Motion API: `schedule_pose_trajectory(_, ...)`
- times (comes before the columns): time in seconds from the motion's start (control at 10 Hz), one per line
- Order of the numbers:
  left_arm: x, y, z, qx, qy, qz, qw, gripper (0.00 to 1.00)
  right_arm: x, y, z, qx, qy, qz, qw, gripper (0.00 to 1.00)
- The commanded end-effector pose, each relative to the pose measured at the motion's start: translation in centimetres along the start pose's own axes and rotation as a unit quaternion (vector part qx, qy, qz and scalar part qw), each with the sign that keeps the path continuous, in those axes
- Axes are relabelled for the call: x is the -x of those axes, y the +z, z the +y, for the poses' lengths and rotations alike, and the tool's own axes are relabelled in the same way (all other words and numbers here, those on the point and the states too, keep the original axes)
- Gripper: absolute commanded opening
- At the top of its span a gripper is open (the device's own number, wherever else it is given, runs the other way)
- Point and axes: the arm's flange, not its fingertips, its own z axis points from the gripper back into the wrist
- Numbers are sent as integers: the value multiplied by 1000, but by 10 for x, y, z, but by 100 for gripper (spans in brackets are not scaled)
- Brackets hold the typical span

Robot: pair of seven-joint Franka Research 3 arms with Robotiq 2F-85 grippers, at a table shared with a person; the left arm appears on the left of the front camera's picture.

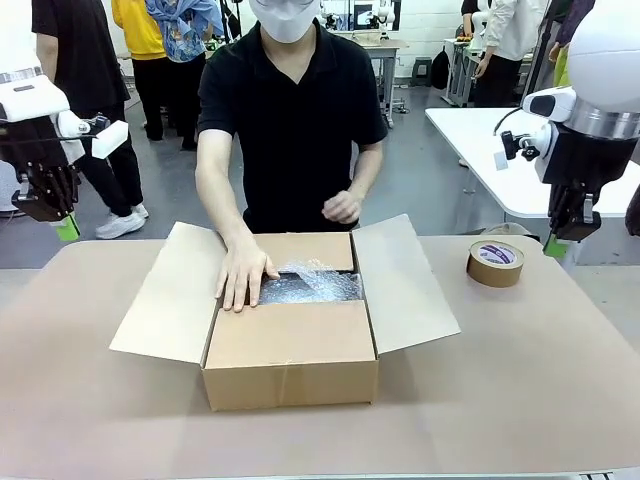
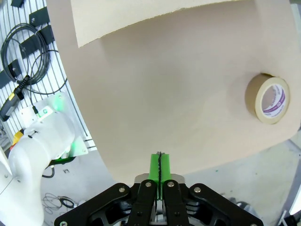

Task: Wrap the clocks to prevent damage.
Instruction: Push the right (or left) flap of the Package Box to close it.

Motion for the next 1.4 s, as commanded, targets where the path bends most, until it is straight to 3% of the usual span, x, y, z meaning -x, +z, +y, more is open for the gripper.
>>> schedule_pose_trajectory(0.0, 0, 2, 0, -3, 8, -1, 1000, 0, -2, 0, 0, 4, -10, -1, 1000, 1)
schedule_pose_trajectory(0.6, 0, 2, 0, -3, 8, -1, 1000, 0, 0, 0, 0, 0, 0, 0, 1000, 1)
schedule_pose_trajectory(0.7, 0, 2, 0, -3, 8, -1, 1000, 0, 1, 11, -6, -36, 102, -123, 987, 1)
schedule_pose_trajectory(0.8, 0, 2, 0, -3, 8, -1, 1000, 0, 14, 1, -19, -77, 123, -206, 968, 1)
schedule_pose_trajectory(1.0, 0, 2, 0, -3, 8, -1, 1000, 0, 38, -23, -62, -146, 125, -360, 913, 1)
schedule_pose_trajectory(1.1, 0, 2, 0, -3, 8, -1, 1000, 0, 50, -42, -76, -165, 120, -406, 891, 1)
schedule_pose_trajectory(1.3, 0, 2, 0, -3, 8, -1, 1000, 0, 59, -77, -88, -180, 95, -437, 876, 1)
